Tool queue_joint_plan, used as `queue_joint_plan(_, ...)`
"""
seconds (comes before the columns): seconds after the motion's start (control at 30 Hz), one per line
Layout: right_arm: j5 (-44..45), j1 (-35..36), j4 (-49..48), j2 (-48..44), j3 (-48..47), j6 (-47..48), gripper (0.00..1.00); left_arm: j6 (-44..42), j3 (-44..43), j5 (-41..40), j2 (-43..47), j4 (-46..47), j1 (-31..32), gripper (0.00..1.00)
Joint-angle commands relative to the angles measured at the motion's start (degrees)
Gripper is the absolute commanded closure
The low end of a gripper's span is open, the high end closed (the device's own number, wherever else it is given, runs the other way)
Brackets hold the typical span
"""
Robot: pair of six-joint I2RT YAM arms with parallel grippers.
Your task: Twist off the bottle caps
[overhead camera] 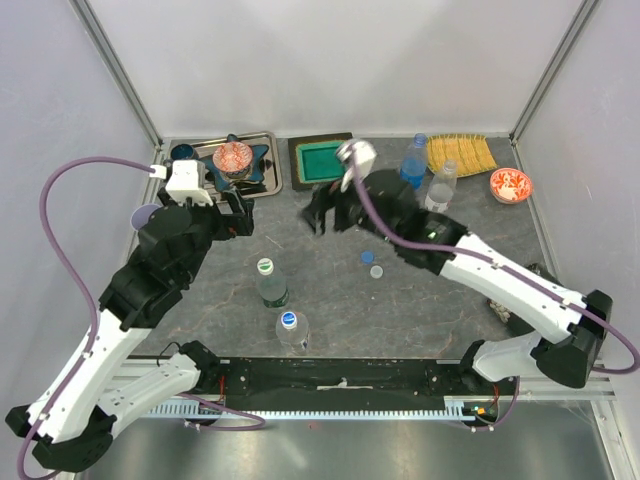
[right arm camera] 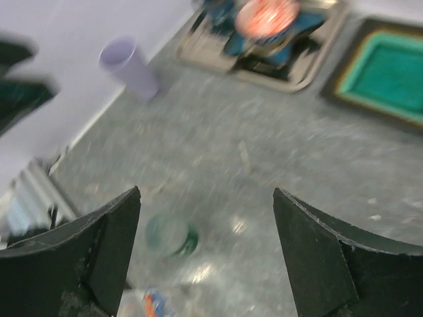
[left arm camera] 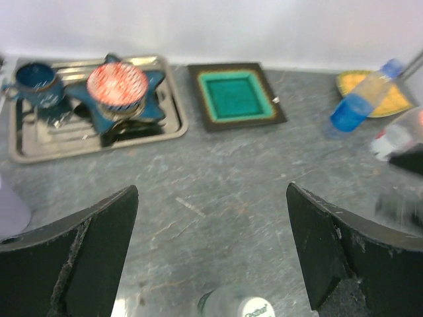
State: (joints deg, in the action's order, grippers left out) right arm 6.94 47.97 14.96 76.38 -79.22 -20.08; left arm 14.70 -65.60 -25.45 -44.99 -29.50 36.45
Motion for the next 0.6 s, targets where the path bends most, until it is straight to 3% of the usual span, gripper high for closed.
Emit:
queue_joint_plan(0.0,-2.8,7.6,-1.9,-0.1,3.2,2.5,0.11,6.8,-0.9,-6.2,-1.6,-5.9,-1.2,0.01)
queue_joint_plan(0.33,-3.9,15.9,-2.6,-2.0,7.1,3.5,0.09,7.1,-2.0,-2.5,-2.2,-5.5,-1.7,0.0)
queue_joint_plan(0.57,0.2,24.4,2.8,-5.4,11.7,7.2,0.09,6.5,-0.2,-0.8,-1.9,-5.4,-1.8,0.01)
